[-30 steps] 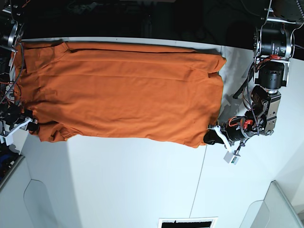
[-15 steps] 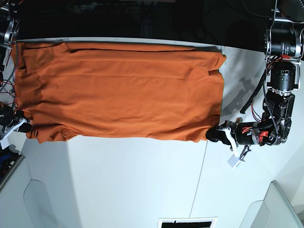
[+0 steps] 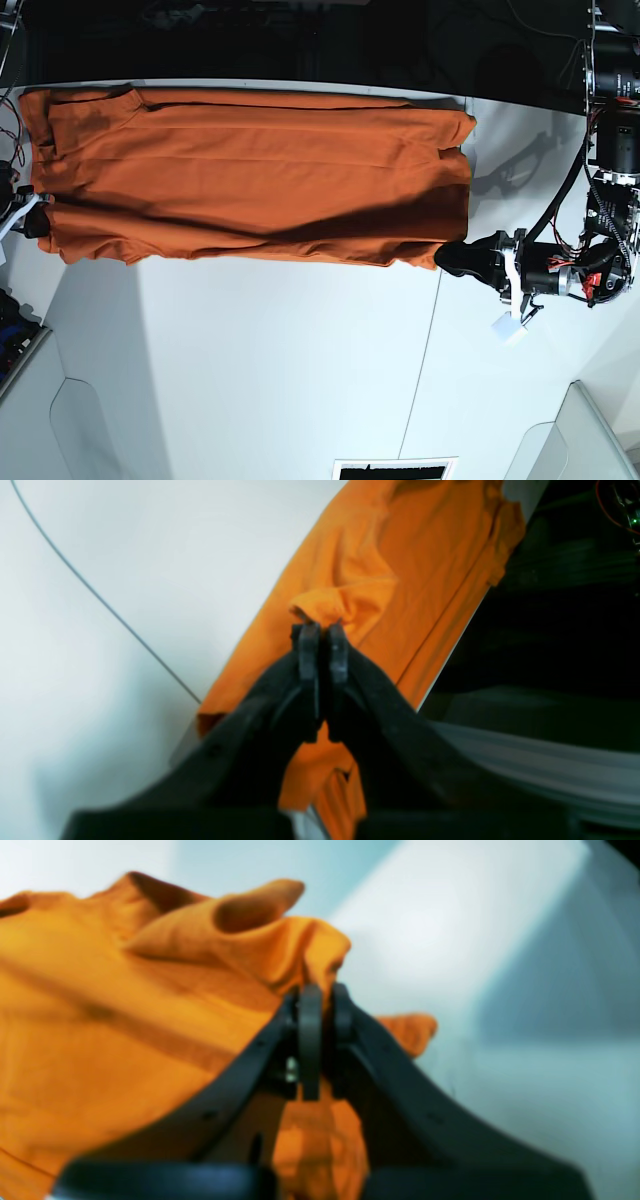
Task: Layout the t-shirt on the table in an organized manner, then fold the t-shirt properly
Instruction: 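Lift the grasped edge and fold it over onto the first fold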
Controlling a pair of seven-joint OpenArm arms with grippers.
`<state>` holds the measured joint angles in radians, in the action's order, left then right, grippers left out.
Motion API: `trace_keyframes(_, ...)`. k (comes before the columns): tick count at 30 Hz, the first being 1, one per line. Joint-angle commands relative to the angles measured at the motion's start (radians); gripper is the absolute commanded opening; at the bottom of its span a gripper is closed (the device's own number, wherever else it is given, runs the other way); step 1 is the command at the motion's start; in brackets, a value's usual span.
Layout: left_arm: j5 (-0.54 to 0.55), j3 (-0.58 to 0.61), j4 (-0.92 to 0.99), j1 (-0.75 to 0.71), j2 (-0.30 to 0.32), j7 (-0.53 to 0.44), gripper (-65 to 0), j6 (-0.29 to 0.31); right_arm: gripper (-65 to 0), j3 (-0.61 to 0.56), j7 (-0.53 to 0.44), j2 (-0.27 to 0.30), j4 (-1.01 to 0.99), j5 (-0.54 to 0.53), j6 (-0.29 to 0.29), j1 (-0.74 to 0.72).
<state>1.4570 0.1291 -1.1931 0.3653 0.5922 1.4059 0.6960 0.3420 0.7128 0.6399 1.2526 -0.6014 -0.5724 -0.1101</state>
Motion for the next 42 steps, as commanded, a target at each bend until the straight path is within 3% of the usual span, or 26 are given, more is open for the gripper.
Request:
trace_keyframes(1, 0.026, -0.009, -0.018, 0.014, 0.03, -0.01, -65.0, 0.002, -65.0, 0.029, -0.019, 0.029, 0.032, -0.018, -0.001, 0.001)
trace_keyframes(8, 0.026, -0.009, -0.018, -0.035, 0.059, -0.01, -65.0, 0.002, -65.0, 0.144, -0.016, 0.031, 0.105, -0.084, -0.002, 0.121)
trace_keyframes(14, 0.026, -0.009, -0.018, -0.116, 0.055, -0.01, -64.9, 0.002, -65.0, 0.154, -0.003, 0.028, 0.156, -0.117, -0.004, 0.199)
trace_keyframes(18, 0.026, -0.009, -0.018, -0.153, 0.054, -0.01, -53.5, 0.002, -65.0, 0.154, -0.005, 0.028, 0.16, -0.117, -0.004, 0.205)
trace_keyframes(24, 0.026, -0.019, -0.019, -0.166, 0.054, -0.01, -50.8, 0.002, -65.0, 0.154, 0.002, 0.027, 0.16, -0.117, -0.004, 0.208)
trace_keyframes(26, 0.026, -0.041, -0.027, -0.166, 0.054, -0.01, -48.0, 0.002, -65.0, 0.154, 0.002, 0.027, 0.16, -0.117, -0.004, 0.208)
trace_keyframes(36, 0.026, -0.247, -0.237, -0.201, 0.053, -0.01, -47.9, 0.002, -65.0, 0.154, 0.002, 0.027, 0.159, -0.117, -0.004, 0.208)
trace_keyframes(39, 0.026, -0.246, -0.34, -0.251, 0.026, -0.01, -48.0, 0.002, -65.0, 0.154, 0.002, 0.027, 0.159, -0.117, -0.004, 0.208)
trace_keyframes(42, 0.026, -0.245, -0.468, -0.331, -0.075, -0.01, -48.0, 0.002, -65.0, 0.154, 0.003, 0.021, 0.159, -0.117, -0.004, 0.208)
